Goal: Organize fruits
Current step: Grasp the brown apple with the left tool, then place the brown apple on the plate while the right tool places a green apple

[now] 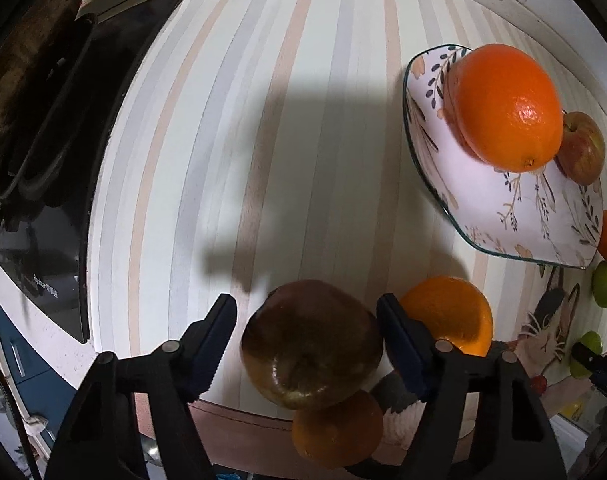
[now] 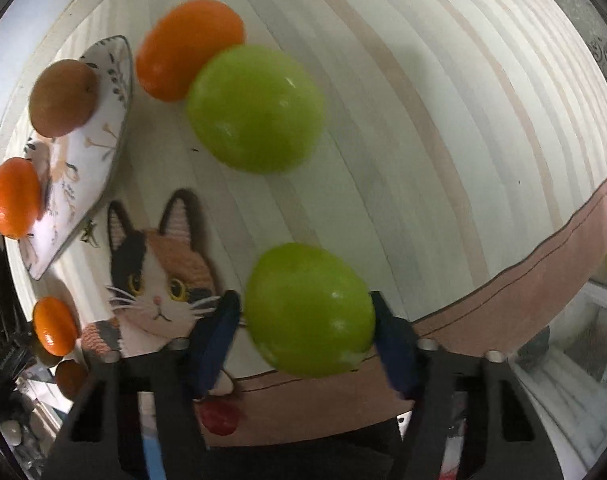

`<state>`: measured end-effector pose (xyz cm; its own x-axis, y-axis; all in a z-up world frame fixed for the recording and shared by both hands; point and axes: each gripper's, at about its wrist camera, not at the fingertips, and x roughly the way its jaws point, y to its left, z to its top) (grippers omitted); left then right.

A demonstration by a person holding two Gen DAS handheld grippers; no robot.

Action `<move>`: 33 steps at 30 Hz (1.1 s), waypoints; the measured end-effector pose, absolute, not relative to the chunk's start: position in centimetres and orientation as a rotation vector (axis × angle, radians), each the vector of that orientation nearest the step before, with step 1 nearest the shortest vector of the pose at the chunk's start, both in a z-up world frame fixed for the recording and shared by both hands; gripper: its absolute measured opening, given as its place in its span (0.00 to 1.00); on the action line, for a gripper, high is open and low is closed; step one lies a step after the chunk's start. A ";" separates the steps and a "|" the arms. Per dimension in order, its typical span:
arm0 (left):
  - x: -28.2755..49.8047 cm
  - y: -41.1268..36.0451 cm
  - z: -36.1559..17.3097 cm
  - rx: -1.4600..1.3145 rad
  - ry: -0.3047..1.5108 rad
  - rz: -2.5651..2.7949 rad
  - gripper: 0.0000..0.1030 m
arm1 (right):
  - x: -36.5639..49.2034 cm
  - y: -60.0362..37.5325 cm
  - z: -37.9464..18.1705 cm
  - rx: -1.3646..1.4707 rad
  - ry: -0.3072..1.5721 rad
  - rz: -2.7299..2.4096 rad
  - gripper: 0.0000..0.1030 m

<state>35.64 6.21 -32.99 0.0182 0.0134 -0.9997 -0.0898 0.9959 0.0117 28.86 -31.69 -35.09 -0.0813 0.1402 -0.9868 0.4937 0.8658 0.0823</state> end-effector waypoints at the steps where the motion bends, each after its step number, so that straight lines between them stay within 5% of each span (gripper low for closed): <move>1: 35.5 6.1 -33.0 -0.065 1.551 0.075 0.69 | 28.8 -31.6 -35.0 0.496 1.634 -0.308 0.58; 20: 35.5 8.2 -34.2 -0.093 1.545 0.131 0.65 | 29.7 -22.8 -35.1 0.277 1.642 -0.057 0.59; 33: 35.1 9.0 -31.2 -0.108 1.447 0.117 0.64 | 29.9 -26.2 -32.5 0.274 1.571 -0.031 0.58</move>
